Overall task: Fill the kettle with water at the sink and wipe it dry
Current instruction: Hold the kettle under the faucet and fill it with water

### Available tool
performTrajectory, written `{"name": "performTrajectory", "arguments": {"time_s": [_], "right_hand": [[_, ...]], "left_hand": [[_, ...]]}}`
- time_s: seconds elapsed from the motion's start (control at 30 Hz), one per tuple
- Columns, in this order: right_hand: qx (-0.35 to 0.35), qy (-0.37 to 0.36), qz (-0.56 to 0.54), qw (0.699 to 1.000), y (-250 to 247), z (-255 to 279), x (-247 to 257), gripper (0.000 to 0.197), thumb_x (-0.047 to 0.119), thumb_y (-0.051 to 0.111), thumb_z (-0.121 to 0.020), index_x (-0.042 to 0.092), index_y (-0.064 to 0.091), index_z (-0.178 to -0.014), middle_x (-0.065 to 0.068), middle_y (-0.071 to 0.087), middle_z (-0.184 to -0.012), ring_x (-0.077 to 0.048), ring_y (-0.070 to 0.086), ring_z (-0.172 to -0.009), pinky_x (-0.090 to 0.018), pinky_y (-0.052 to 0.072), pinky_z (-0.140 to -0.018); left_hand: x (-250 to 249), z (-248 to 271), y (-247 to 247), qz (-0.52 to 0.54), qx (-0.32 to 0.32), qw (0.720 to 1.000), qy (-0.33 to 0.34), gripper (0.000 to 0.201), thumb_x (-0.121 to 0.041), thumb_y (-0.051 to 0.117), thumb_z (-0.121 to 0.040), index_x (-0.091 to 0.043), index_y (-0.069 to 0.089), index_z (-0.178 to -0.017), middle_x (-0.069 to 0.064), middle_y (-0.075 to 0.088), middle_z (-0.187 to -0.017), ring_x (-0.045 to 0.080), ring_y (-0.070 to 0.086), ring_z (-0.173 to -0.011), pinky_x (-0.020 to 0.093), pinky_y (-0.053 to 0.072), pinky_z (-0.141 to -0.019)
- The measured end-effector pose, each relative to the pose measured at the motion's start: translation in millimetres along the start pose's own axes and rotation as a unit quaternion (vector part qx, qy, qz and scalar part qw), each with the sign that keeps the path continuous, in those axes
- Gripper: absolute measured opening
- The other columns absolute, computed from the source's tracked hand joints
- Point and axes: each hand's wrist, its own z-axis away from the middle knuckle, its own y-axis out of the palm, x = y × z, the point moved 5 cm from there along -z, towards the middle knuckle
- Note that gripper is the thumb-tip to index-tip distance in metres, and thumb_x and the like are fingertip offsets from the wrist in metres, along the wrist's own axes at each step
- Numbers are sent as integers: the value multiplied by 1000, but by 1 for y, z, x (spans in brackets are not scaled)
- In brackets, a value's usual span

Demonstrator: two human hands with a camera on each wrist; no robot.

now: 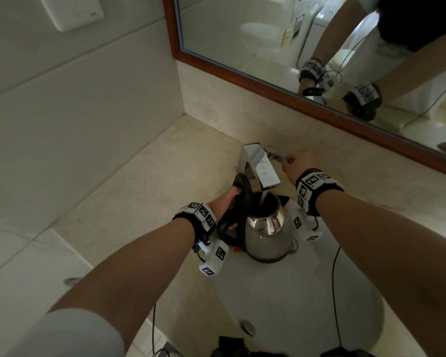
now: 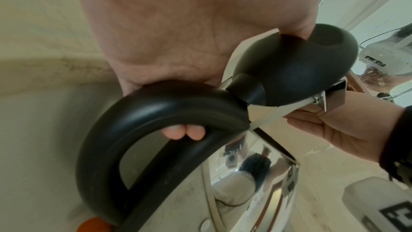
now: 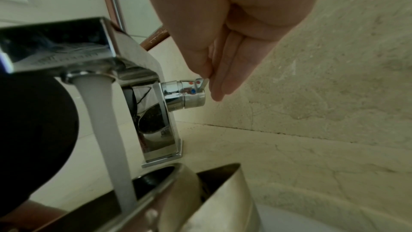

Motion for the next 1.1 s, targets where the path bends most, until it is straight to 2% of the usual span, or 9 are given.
{"name": "performTrajectory", "arguments": {"time_s": [0.13, 0.27, 0.47, 0.63, 0.77, 0.9, 1.0, 1.1], "right_hand": [[1, 0, 0, 1000, 0, -1, 0, 25, 14, 53, -90, 3, 70, -106, -18, 69, -102, -34, 64, -95, -40, 54, -86], [3, 3, -6, 1000, 2, -1, -1, 24, 14, 53, -90, 3, 71, -101, -17, 69, -94, -33, 64, -88, -37, 54, -79], [2, -1, 4, 1000, 1, -1, 0, 25, 15, 53, -90, 5, 71, -104, -17, 69, -99, -32, 63, -88, -34, 52, -78], [4, 0, 5, 1000, 2, -2, -1, 23, 14, 52, -90, 4, 71, -98, -13, 63, -82, -27, 55, -75, -30, 46, -69], [10, 0, 6, 1000, 1, -1, 0, 23, 14, 52, -91, 4, 71, -101, -18, 69, -95, -30, 59, -81, -31, 48, -73], [9, -3, 6, 1000, 0, 0, 0, 26, 14, 52, -90, 4, 70, -106, -18, 68, -100, -34, 63, -93, -40, 54, -85], [11, 1, 0, 1000, 1, 1, 0, 27, 13, 52, -91, 3, 69, -110, -19, 67, -106, -35, 62, -99, -45, 53, -90], [11, -2, 2, 1000, 0, 1, 1, 26, 12, 52, -90, 4, 70, -107, -19, 68, -104, -35, 63, -96, -44, 54, -88]], "left_hand": [[1, -1, 0, 4, 5, 1000, -2, 83, -70, 49, -54, -4, 63, -102, 15, 66, -83, 28, 64, -64, 29, 50, -60], [1, 0, 0, 0, 5, 1000, 0, 81, -71, 48, -54, -6, 63, -99, 13, 67, -80, 28, 65, -62, 29, 49, -60], [1, 1, 1, 0, 2, 1000, -12, 82, -70, 48, -54, -6, 63, -104, 12, 68, -84, 27, 66, -66, 29, 50, -62], [0, 0, 1, 2, 1, 1000, -13, 85, -72, 49, -52, -6, 63, -104, 14, 67, -85, 28, 65, -66, 30, 51, -62], [1, -2, 0, 3, 3, 1000, -12, 84, -72, 49, -53, -7, 62, -105, 13, 67, -85, 28, 66, -66, 30, 51, -62], [1, -2, -1, 17, -12, 1000, -13, 87, -69, 53, -49, -6, 61, -108, 14, 67, -88, 28, 66, -64, 29, 51, -55], [0, 0, 2, 20, 7, 1000, -14, 77, -68, 51, -56, -8, 61, -102, 13, 65, -87, 27, 63, -67, 28, 49, -58], [0, 0, 3, 13, 21, 1000, -4, 76, -71, 49, -54, -8, 62, -95, 14, 65, -83, 28, 62, -64, 30, 47, -61]]}}
